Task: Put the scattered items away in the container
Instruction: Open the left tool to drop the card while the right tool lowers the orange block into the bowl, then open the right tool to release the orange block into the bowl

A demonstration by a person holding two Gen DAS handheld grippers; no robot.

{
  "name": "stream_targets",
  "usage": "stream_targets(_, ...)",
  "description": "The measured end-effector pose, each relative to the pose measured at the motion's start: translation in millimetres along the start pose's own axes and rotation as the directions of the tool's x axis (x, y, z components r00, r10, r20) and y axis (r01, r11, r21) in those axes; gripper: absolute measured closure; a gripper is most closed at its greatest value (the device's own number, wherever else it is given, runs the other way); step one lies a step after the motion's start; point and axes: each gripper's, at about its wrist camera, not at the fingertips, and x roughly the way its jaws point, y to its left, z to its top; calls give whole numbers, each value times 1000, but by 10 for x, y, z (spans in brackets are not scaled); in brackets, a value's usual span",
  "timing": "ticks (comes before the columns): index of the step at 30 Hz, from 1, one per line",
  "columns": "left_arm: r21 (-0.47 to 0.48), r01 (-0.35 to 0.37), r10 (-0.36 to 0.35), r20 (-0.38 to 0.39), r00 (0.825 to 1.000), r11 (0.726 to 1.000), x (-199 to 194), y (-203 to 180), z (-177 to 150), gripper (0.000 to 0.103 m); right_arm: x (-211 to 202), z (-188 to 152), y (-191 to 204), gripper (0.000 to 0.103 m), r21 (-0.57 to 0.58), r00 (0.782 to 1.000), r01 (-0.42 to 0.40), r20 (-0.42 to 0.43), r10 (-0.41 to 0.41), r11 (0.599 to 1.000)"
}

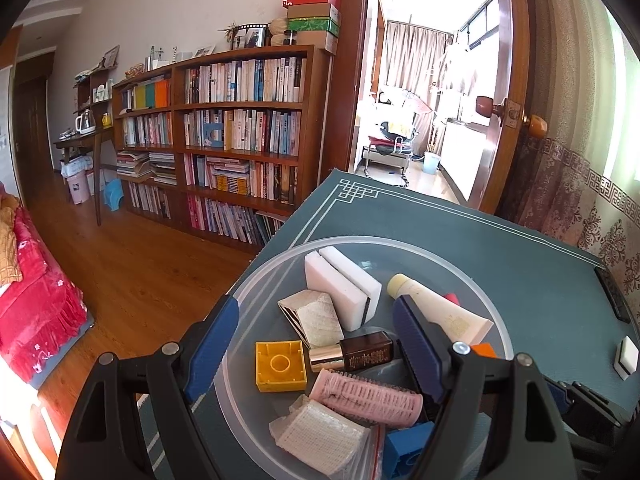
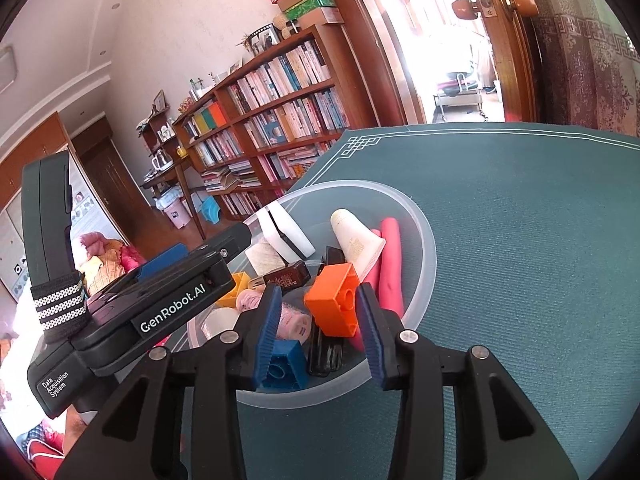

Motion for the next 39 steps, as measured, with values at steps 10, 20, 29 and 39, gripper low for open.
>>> stream_targets(10,19,8,-8,-6,1000,1000,5,-62,-26,20,-16,-21,-31,61,16,1000,1,-12,0,1000)
stream_targets(20,22,6,-6,-8,1000,1000,3,-74,-30,20,-34,-51,16,61,-10,1000,-18,-19,17,1000)
stream_targets(29,4,3,-3,-8,1000,1000,5,-41,-18,20,-16,-68,35,61,-18,996,-84,-42,83,996)
stream_targets(39,0,9,-9,-5,1000,1000,-17,-36,-15,19,-210,-124,-102,61,10,1000,1,-23,-1,1000)
